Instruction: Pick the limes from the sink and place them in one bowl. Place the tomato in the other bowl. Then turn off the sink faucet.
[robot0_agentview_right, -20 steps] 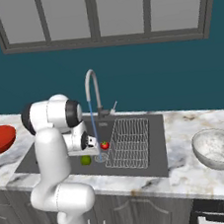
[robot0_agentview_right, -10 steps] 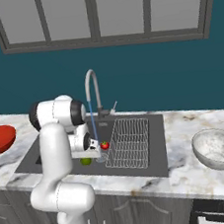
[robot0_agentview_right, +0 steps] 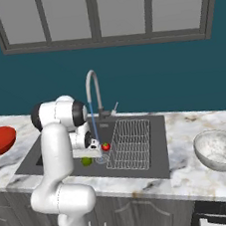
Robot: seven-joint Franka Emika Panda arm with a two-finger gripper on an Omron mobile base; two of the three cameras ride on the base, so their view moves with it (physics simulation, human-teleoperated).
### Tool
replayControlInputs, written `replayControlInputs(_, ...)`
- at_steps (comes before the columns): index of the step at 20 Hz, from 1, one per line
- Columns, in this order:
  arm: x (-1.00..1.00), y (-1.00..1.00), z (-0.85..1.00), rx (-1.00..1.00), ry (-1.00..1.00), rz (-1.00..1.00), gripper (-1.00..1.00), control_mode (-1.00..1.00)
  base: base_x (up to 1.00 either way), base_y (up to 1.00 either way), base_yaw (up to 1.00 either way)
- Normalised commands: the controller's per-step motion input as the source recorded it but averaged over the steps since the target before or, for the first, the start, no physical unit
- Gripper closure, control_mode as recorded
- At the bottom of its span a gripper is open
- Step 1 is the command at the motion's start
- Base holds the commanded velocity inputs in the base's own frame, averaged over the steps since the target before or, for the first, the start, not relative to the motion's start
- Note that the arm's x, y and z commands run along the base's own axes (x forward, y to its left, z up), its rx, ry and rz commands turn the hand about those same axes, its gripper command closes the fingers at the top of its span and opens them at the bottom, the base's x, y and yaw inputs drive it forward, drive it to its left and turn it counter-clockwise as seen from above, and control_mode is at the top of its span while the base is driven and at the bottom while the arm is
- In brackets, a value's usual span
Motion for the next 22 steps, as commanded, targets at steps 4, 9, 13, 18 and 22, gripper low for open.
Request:
replayControlInputs(4, -0.05, 0.0, 0.67, -0.03, -0.08, -0.05, 1.0, -1.0, 0.0, 0.0, 0.0)
replayControlInputs(9, 0.0, 0.28, 0.99, -0.03, -0.04, -0.07, 1.0, -1.0, 0.0, 0.0, 0.0)
replayControlInputs(13, 0.04, 0.95, 0.64, -0.03, -0.07, -0.05, 1.0, -1.0, 0.0, 0.0, 0.0)
replayControlInputs(18, 0.06, 0.97, 0.71, 0.0, 0.0, 0.0, 1.0, -1.0, 0.0, 0.0, 0.0)
replayControlInputs(22, 0.0, 0.64, 0.91, 0.0, 0.04, 0.0, 1.0, -1.0, 0.0, 0.0, 0.0)
